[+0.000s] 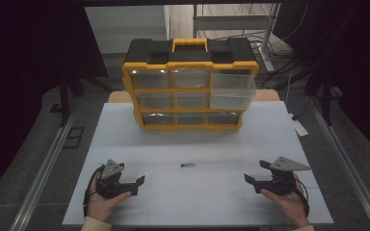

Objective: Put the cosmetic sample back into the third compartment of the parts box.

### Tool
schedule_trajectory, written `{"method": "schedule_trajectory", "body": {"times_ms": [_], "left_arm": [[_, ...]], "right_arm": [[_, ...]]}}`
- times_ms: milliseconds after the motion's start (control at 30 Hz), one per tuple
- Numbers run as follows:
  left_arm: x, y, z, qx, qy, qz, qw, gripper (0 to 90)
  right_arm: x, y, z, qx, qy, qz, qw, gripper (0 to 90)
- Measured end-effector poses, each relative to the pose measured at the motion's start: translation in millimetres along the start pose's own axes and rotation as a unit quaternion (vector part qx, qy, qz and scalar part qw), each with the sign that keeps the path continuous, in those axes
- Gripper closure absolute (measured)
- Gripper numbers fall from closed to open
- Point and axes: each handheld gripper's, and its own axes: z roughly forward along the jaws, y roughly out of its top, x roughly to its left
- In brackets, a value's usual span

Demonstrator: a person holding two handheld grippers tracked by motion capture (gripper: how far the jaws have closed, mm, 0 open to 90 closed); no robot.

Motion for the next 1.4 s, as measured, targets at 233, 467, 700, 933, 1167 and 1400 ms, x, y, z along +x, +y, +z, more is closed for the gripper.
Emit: {"method": "schedule_trajectory", "body": {"times_ms": [233, 467, 700, 933, 1167, 1400], "left_arm": [[-1.3, -0.3, 0.7, 0.001, -0.004, 0.002, 1.0000, 8.1], [-2.7, -1.4, -1.7, -0.001, -0.010, 0.013, 0.9999, 8.2], [-2.0, 0.0, 2.6, 0.003, -0.015, 0.014, 0.9998, 8.1], [-4.0, 0.0, 1.0, 0.003, -0.015, 0.018, 0.9997, 8.2], [-3.7, -1.2, -0.4, 0.001, -0.016, 0.019, 0.9997, 8.2], [-2.8, -1.0, -1.0, 0.000, -0.016, 0.017, 0.9997, 8.3]], "right_arm": [[-3.3, -3.1, -0.5, 0.005, -0.005, 0.006, 1.0000, 16.6], [0.7, -2.5, 0.9, 0.007, -0.004, 0.001, 1.0000, 16.8], [2.4, -2.7, 1.7, 0.007, -0.004, -0.001, 1.0000, 17.0], [1.6, -4.2, 0.5, 0.009, -0.005, -0.001, 0.9999, 17.2], [4.3, -3.0, 0.5, 0.009, -0.004, -0.002, 1.0000, 17.3], [7.2, 4.5, 5.1, 0.009, 0.006, -0.018, 0.9998, 17.6]]}}
